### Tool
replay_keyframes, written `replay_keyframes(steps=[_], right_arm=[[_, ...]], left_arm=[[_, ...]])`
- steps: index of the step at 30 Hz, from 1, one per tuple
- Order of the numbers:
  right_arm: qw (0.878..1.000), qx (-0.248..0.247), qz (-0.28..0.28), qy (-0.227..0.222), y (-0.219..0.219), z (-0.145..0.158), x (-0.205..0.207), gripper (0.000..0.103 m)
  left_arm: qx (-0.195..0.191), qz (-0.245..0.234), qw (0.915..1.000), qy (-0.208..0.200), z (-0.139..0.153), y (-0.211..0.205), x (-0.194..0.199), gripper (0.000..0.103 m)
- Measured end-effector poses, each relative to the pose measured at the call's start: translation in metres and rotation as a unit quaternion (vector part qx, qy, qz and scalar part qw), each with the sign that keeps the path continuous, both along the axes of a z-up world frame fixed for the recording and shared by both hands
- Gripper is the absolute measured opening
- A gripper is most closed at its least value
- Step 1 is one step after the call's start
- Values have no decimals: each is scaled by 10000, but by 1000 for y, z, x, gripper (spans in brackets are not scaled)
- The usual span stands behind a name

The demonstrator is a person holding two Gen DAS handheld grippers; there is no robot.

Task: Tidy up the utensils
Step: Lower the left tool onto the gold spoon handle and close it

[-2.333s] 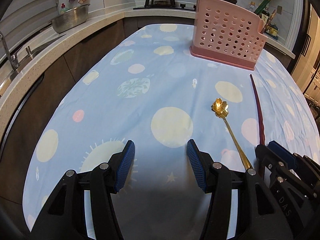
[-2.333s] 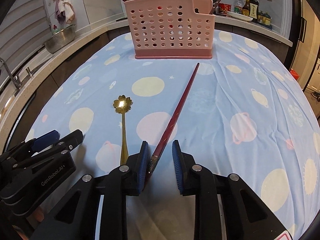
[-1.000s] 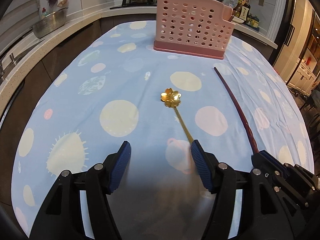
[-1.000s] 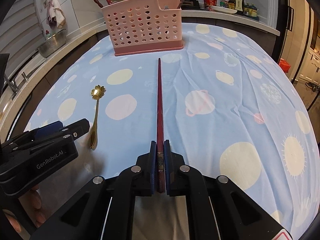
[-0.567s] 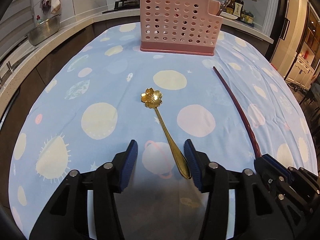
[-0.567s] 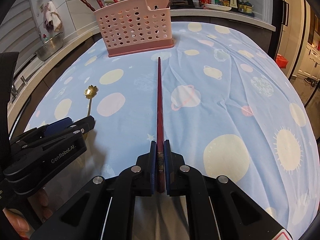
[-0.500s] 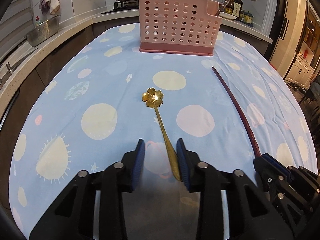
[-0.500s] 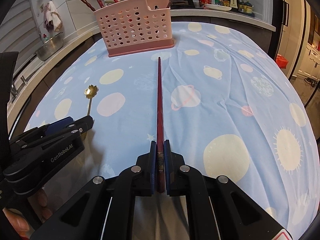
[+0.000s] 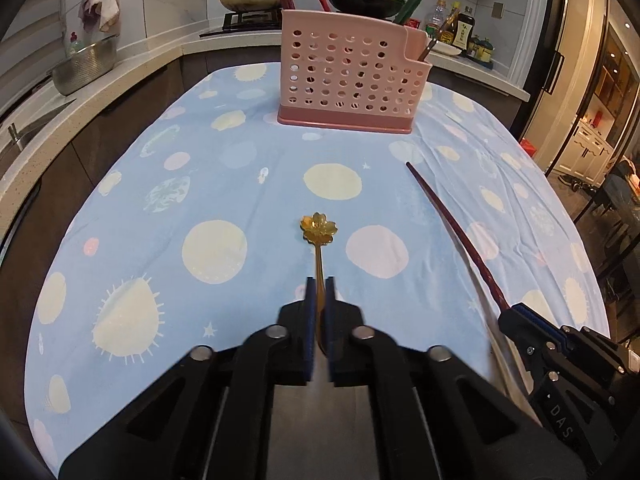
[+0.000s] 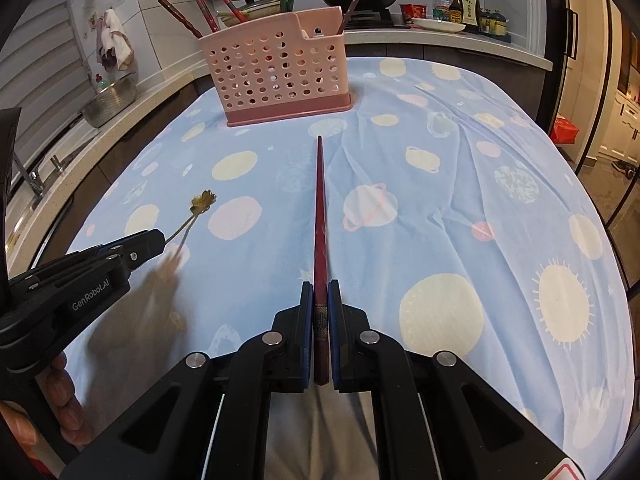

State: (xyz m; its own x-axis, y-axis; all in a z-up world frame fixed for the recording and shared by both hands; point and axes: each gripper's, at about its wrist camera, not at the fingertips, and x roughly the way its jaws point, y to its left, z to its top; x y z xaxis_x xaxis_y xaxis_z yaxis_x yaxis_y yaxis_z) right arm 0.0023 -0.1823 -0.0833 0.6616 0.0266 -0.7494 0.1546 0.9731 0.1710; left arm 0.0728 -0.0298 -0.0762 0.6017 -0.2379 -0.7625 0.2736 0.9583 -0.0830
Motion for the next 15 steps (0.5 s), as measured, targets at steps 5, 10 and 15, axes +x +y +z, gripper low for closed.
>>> replay_keyframes(steps=[5, 10, 15], right_arm=[[9994, -1, -54, -341, -7, 29, -2, 7], [9985, -13, -124, -538, -14, 45, 0, 7], [9995, 53, -131, -293, -15, 25, 1, 7]], left_arm=[[-126, 97, 9996, -248, 28, 9, 0, 0], [-216, 241, 9986, -413, 43, 21, 6, 0], [-185, 262, 9994, -144, 22, 29, 10, 2]])
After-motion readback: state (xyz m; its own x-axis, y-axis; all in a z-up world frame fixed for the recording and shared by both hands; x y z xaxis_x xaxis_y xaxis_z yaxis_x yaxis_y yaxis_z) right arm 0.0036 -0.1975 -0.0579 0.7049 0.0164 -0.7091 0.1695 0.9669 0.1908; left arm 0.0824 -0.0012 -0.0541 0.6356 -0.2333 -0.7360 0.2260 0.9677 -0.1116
